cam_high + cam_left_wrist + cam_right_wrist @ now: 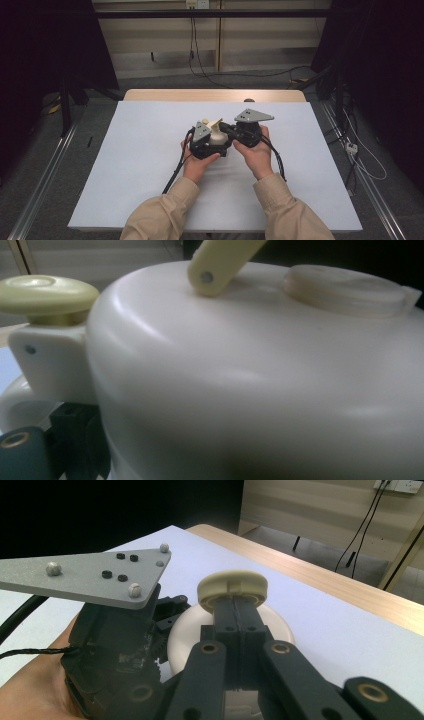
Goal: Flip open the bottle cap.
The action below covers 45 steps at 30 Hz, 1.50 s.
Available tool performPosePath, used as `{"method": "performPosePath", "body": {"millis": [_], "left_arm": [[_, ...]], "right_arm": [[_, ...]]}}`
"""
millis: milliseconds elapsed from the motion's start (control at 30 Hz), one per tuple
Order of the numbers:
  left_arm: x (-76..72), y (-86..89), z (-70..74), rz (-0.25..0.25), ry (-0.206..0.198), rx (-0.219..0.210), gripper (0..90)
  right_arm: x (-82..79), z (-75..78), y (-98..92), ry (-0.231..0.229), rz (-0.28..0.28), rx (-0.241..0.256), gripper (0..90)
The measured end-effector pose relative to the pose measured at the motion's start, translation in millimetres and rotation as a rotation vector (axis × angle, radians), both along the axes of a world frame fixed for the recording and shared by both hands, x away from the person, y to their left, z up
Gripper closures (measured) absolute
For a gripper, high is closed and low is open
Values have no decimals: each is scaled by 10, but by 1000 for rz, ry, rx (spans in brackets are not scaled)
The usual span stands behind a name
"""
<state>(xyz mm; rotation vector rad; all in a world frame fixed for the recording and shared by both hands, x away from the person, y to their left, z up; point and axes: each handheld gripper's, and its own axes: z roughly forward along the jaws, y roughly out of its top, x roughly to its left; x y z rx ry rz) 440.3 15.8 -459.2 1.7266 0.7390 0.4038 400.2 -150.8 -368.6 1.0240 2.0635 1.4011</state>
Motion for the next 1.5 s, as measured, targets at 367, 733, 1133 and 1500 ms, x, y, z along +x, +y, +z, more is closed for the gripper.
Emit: {"method": "performPosePath", "body": {"millis": [367, 733, 1133, 1500], "left_arm": [[-1, 0, 1, 0, 1, 0, 59], [0, 2, 2, 1, -1, 3, 59], [0, 1, 2, 1, -1, 3, 59], [0, 1, 2, 2, -1, 4, 58]], "right_arm": [[18, -3, 12, 1, 1, -2, 900], [35, -3, 21, 4, 1, 1, 900], [58, -10, 37, 6, -4, 9, 900], [72, -20, 36, 1, -7, 2, 900]]}}
